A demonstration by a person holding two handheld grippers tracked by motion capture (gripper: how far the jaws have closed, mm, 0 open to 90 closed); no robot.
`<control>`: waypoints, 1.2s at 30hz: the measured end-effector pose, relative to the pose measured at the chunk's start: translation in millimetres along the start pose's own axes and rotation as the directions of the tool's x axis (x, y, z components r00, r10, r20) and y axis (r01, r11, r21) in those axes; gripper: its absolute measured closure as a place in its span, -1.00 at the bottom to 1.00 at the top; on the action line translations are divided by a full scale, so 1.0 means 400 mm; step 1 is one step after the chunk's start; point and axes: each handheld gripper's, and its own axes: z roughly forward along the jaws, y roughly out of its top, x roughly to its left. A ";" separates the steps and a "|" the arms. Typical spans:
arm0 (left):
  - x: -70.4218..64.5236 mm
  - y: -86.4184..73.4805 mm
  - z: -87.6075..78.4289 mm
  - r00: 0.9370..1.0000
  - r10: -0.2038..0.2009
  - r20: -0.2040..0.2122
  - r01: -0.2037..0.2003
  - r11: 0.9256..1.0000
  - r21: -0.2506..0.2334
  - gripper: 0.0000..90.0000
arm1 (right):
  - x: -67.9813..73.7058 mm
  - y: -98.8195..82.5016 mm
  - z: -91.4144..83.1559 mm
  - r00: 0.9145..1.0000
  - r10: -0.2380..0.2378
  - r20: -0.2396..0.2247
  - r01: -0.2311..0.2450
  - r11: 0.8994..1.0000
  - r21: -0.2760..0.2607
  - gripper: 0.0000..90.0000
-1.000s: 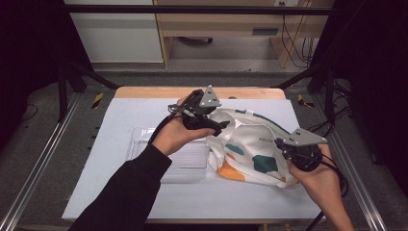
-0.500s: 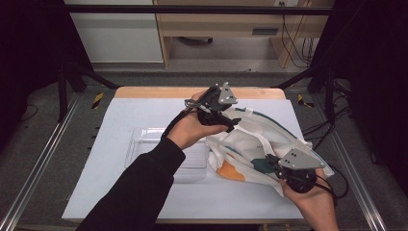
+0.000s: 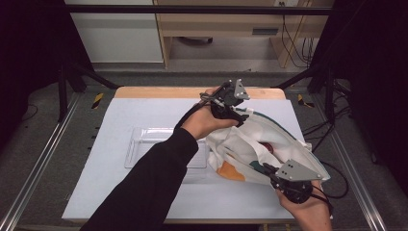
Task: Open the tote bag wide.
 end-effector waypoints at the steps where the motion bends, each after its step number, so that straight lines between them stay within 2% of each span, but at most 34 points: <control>1: 0.003 0.001 0.008 1.000 0.000 0.006 0.000 1.000 0.004 -0.36 | 0.001 -0.002 -0.001 1.000 0.007 -0.002 -0.007 1.000 -0.003 0.94; 6: 0.008 0.009 0.038 1.000 0.005 0.021 -0.006 1.000 0.025 -0.32 | 0.008 -0.010 -0.003 1.000 0.013 -0.013 -0.013 1.000 -0.005 0.94; 11: -0.006 0.027 0.050 0.999 0.019 0.039 -0.020 0.999 0.028 -0.26 | 0.015 -0.016 -0.003 1.000 0.010 -0.023 -0.010 1.000 -0.002 0.94; 16: -0.017 0.040 0.064 0.999 0.038 0.037 -0.039 0.998 0.040 -0.26 | 0.019 -0.022 -0.011 0.999 0.012 -0.036 -0.012 1.000 -0.005 0.94; 21: -0.025 0.038 0.087 0.996 0.055 0.068 -0.059 0.996 0.068 -0.26 | 0.022 -0.029 -0.016 0.999 0.012 -0.050 -0.012 1.000 -0.004 0.94; 26: -0.022 0.034 0.103 0.996 0.045 0.077 -0.052 0.995 0.089 -0.23 | 0.024 -0.030 -0.019 0.998 0.010 -0.059 -0.010 1.000 0.002 0.94; 31: -0.016 0.030 0.112 0.997 0.033 0.064 -0.041 0.991 0.128 0.09 | 0.027 -0.032 -0.022 0.998 0.009 -0.066 -0.008 1.000 0.007 0.94; 36: -0.016 0.033 0.113 0.998 0.021 0.053 -0.027 0.991 0.132 0.63 | 0.032 -0.036 -0.029 0.997 0.006 -0.076 -0.004 1.000 0.020 0.94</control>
